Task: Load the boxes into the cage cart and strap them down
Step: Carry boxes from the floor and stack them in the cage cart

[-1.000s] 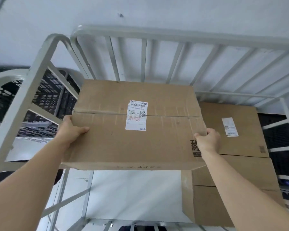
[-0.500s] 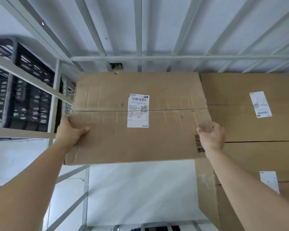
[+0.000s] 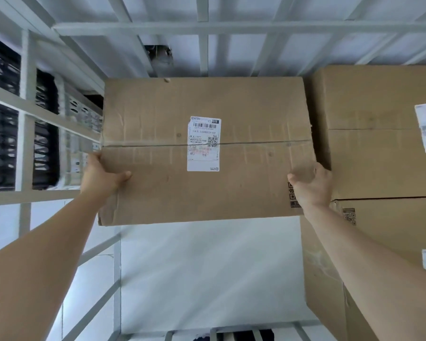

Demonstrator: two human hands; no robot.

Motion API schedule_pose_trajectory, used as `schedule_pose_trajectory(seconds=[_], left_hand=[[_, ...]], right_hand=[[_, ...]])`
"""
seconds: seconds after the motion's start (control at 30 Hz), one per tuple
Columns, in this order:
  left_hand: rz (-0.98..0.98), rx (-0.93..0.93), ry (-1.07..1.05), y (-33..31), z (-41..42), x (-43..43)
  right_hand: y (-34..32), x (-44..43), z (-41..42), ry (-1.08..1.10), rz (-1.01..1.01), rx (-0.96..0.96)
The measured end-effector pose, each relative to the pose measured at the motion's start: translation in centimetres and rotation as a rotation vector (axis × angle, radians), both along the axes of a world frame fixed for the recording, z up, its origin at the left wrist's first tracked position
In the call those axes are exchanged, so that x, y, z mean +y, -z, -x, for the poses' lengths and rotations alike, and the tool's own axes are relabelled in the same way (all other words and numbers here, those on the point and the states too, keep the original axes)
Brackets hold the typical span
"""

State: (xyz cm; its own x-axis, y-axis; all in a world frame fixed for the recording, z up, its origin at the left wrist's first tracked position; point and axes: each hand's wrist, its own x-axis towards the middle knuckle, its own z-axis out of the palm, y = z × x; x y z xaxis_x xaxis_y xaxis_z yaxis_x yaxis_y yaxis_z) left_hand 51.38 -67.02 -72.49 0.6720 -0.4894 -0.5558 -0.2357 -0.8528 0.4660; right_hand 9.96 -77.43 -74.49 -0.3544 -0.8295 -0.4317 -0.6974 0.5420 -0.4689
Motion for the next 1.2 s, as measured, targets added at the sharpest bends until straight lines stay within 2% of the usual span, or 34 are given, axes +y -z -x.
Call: schedule_pose_trajectory(seconds=[0.27, 0.37, 0.47, 0.7, 0.83, 1.03, 1.2], left_hand=[[-0.120, -0.061, 0.230, 2.4, 0.2, -1.2], [-0.267, -0.129, 0.352, 1.5, 2.7, 0.6], [-0.322, -0.160, 0.337, 0.4, 5.4, 2.7], [-0.424, -0.185, 0.492, -0.1, 4.2, 1.2], [-0.486, -0.239, 0.683, -2.5, 3.9, 0.8], [-0.480, -0.333, 0.824, -8.0, 6.4, 1.2], [-0.423, -0.345, 0.837, -14.3, 8.5, 0.9]], right_hand=[[0.6, -0.7, -0.4, -0.244, -0.108, 0.072], [-0.5, 0.8, -0.6, -0.485, -0.241, 0.261], [-1.1, 2.2, -0.9, -0.643, -0.308, 0.381], [-1.5, 0.7, -1.9, -0.672, -0.408, 0.381], [-3.4, 0.9, -1.4, -0.772, -0.456, 0.382], [-8.5, 3.1, -2.0, -0.780, -0.436, 0.266], [-15.1, 4.4, -2.0, -0.788, -0.295, 0.262]])
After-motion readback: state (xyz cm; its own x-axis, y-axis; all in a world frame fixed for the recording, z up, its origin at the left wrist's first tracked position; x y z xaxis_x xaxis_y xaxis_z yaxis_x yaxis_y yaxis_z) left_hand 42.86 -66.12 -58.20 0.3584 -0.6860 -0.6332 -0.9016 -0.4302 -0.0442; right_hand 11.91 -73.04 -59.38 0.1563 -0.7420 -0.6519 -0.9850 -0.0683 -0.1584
